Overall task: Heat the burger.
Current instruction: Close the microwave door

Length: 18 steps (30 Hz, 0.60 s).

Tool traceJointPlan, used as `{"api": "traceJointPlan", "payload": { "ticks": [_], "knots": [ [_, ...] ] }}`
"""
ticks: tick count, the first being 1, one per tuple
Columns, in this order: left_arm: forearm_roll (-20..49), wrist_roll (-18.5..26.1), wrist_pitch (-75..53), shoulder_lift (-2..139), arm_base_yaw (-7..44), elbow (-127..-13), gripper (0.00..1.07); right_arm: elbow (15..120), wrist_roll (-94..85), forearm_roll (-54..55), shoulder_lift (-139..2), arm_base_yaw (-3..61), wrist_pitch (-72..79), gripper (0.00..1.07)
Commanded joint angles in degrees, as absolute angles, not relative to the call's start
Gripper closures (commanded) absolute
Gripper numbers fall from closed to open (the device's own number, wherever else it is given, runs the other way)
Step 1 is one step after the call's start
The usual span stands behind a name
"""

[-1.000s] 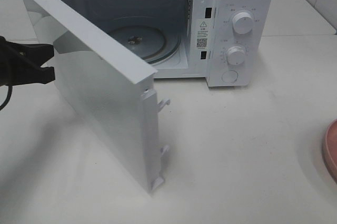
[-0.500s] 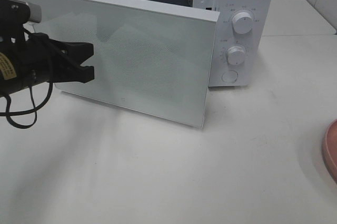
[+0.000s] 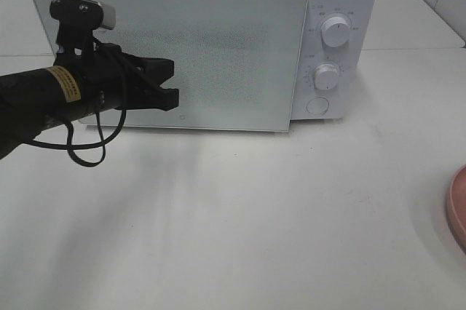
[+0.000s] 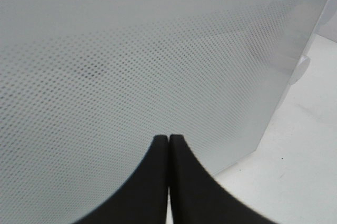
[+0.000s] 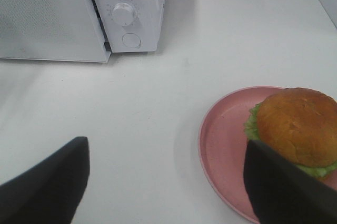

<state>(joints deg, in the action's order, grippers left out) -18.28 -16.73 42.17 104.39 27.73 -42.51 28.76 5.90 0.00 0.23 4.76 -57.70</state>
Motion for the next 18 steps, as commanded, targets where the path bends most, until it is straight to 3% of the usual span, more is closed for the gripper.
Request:
{"api": "traceJointPlan", "payload": {
  "ticks": [1, 18],
  "knots": [
    [-17.07, -16.27, 42.0, 105.2, 28.71, -44.4, 1.07, 28.59, 5.21, 0.0, 1.83, 4.47, -57.35, 0.32],
    [-14.95, -15.87, 34.43, 111.15, 31.23, -57.47, 1.07, 28.59, 5.33, 0.0, 1.83, 4.47, -57.35, 0.32]
  ]
}}
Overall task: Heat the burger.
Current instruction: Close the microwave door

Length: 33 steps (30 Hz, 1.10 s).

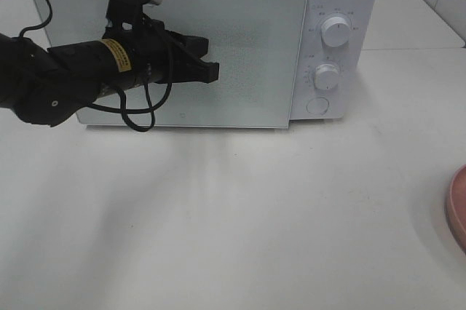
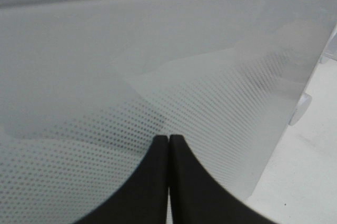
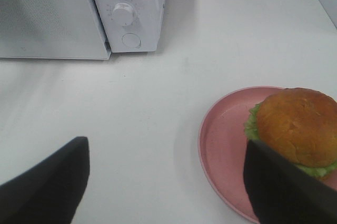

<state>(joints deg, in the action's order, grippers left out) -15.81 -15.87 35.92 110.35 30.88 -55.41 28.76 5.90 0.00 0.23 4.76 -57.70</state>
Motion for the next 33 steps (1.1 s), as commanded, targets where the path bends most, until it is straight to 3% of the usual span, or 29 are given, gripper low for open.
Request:
{"api": "traceJointPlan", "payload": {
  "ticks": [1, 33],
  "knots": [
    [-14.95, -15.87, 34.38, 111.84, 31.46, -58.67, 1.07, 28.59, 5.39, 0.0, 1.83, 4.47, -57.35, 0.32],
    [-14.95, -16.16, 28.65, 120.95, 35.07, -76.03, 1.07, 28.59, 5.44, 0.0, 1.83, 4.47, -57.35, 0.32]
  ]
}}
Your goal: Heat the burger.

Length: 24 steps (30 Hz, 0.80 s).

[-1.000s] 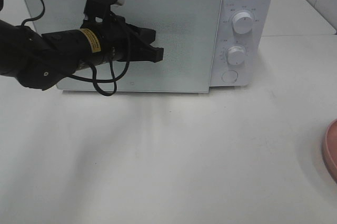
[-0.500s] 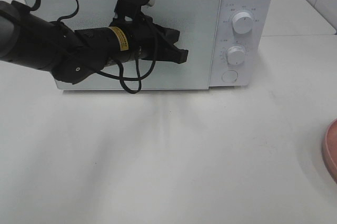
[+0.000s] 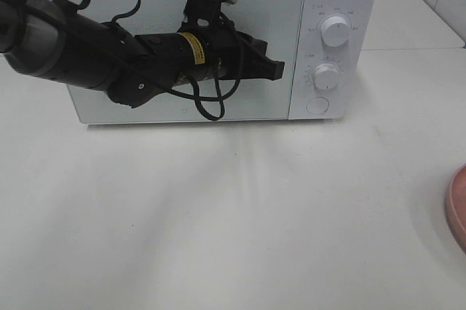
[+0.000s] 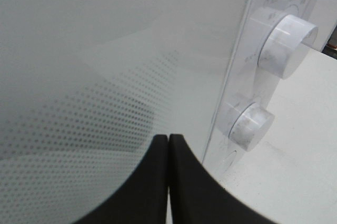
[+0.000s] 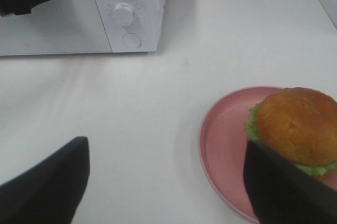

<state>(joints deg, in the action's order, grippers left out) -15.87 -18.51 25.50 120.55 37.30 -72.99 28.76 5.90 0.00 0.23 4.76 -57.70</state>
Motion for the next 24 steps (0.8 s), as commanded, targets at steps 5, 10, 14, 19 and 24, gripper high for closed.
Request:
{"api": "traceJointPlan", "payload": {
  "ticks": [5, 10, 14, 19, 24],
  "knots": [
    [-14.95, -17.59, 27.62, 120.21, 37.18, -75.69, 1.07, 28.59, 5.44, 0.0, 1.83, 4.47, -57.35, 0.32],
    [-14.95, -17.3, 24.92, 118.72, 39.94, -75.69, 1.07, 28.59, 5.44, 0.0, 1.83, 4.47, -57.35, 0.32],
    [-15.41, -17.42, 20.57, 116.37, 43.2, -75.69, 1.07, 28.59, 5.33, 0.0, 1.83, 4.47, -57.35, 0.32],
    [-15.41, -17.42, 13.18, 114.19, 46.18, -75.69, 1.06, 28.59, 5.33, 0.0, 1.83, 4.47, -57.35, 0.32],
    [-15.24, -17.42, 4.13, 112.01, 48.99, -75.69, 0.63, 28.59, 5.33, 0.0, 1.83, 4.47, -57.35, 0.32]
  ]
}}
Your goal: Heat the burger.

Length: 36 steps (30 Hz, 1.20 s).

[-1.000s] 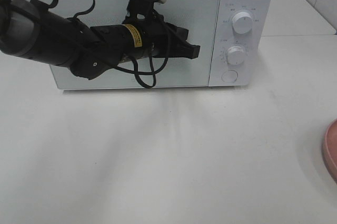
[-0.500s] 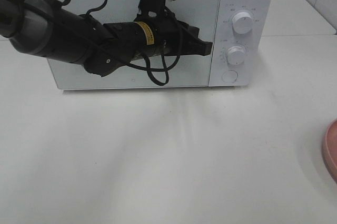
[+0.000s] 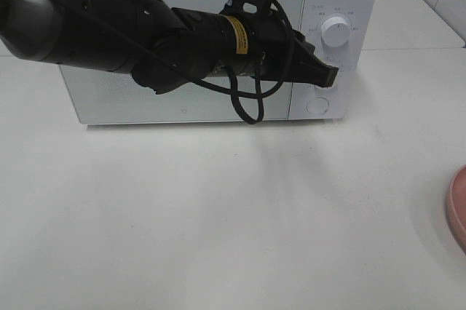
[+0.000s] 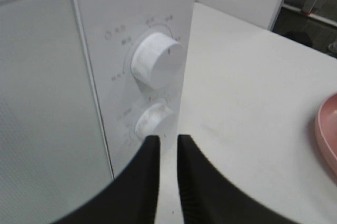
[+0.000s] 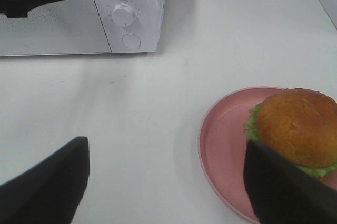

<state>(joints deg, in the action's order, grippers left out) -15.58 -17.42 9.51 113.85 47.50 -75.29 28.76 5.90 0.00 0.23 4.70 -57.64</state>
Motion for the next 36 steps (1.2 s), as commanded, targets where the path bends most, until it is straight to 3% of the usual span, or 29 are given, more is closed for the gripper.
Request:
{"api": "traceJointPlan", "payload": {
  "ticks": [1, 2, 3, 4, 5, 9, 11, 17, 22, 29, 34, 35, 36],
  "knots": [
    [-15.24, -17.42, 0.0, 110.92, 50.25, -75.69, 0.3, 28.59, 5.33, 0.0, 1.83, 4.47, -57.35, 0.32],
    [-15.24, -17.42, 0.0, 110.92, 50.25, -75.69, 0.3, 28.59, 5.33, 0.0, 1.83, 4.47, -57.35, 0.32],
    [-15.18, -17.42, -1.32, 110.52, 50.76, -75.69, 0.15, 28.59, 5.33, 0.0, 1.83, 4.47, -57.35, 0.32],
    [-15.18, -17.42, -1.32, 110.52, 50.76, -75.69, 0.15, 28.59, 5.33, 0.0, 1.83, 4.47, -57.35, 0.32],
    [-15.01, -17.42, -5.44, 109.43, 51.91, -75.69, 0.05, 28.59, 5.33, 0.0, 1.83, 4.47, -57.35, 0.32],
    [-14.9, -17.42, -12.61, 107.49, 53.29, -75.69, 0.07, 28.59, 5.39, 0.0, 1.83, 4.47, -57.35, 0.32],
    [-14.73, -17.42, -22.57, 104.39, 54.66, -75.69, 0.07, 28.59, 5.39, 0.0, 1.83, 4.47, -57.35, 0.32],
    [-12.61, -17.42, -33.29, 101.18, 54.72, -75.69, 0.08, 28.59, 5.39, 0.0, 1.83, 4.47, -57.35, 0.32],
    [-10.94, -17.02, -50.19, 97.29, 54.6, -75.69, 0.08, 28.59, 5.39, 0.0, 1.83, 4.47, -57.35, 0.32],
    [-10.94, -16.84, -63.48, 95.0, 49.05, -75.69, 0.08, 28.59, 5.39, 0.0, 1.83, 4.47, -57.35, 0.32],
    [-9.8, -14.61, -69.44, 92.36, 41.77, -75.69, 0.08, 28.59, 5.39, 0.0, 1.83, 4.47, -57.35, 0.32],
    [-9.11, -13.06, -70.42, 90.76, 38.27, -75.69, 0.08, 28.59, 5.39, 0.0, 1.83, 4.47, -57.35, 0.32],
    [-9.11, -13.06, -70.42, 90.76, 38.27, -75.69, 0.08, 28.59, 5.39, 0.0, 1.83, 4.47, -57.35, 0.32]
  ]
}}
